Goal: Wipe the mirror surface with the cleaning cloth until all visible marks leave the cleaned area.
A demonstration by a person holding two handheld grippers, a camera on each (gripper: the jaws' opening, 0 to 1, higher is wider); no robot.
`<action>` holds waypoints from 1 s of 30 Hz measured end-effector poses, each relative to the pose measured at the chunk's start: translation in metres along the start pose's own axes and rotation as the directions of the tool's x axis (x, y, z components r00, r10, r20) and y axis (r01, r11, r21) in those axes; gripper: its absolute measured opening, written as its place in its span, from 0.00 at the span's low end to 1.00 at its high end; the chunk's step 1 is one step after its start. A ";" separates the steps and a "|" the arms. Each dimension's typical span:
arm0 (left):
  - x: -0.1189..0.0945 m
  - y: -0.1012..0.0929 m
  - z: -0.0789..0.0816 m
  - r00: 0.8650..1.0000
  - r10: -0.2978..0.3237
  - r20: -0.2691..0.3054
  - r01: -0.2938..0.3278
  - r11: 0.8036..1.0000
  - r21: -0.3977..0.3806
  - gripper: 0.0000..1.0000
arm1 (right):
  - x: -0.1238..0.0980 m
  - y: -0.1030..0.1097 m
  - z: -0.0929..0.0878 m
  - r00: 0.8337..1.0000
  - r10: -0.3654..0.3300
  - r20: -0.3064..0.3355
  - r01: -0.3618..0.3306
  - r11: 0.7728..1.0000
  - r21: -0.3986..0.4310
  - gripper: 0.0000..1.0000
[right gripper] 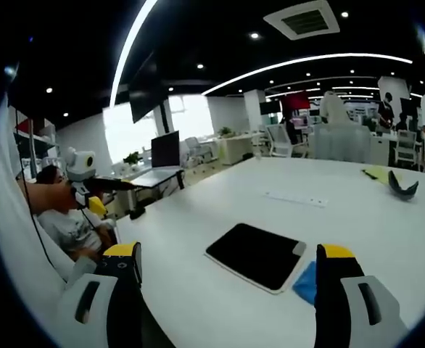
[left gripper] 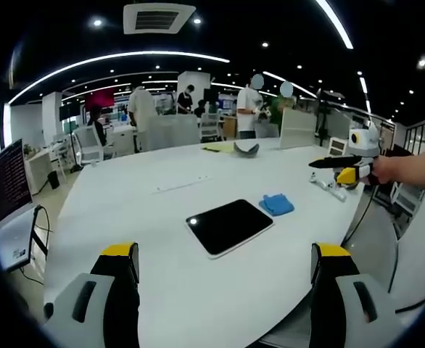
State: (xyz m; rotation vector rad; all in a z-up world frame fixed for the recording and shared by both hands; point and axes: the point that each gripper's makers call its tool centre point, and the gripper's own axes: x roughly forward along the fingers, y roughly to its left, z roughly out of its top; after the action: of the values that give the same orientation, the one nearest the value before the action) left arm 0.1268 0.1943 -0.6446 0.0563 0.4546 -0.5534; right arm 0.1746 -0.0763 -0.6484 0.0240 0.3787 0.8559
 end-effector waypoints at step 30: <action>-0.005 0.003 0.011 0.999 0.043 0.033 -0.043 0.999 0.000 1.00 | -0.004 -0.002 0.012 0.998 -0.008 0.057 0.010 0.999 -0.040 0.99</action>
State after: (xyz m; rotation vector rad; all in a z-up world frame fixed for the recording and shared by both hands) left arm 0.1289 0.1969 -0.6333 0.0570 0.4203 -0.5119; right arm 0.1777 -0.0792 -0.6368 0.0099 0.3079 0.8523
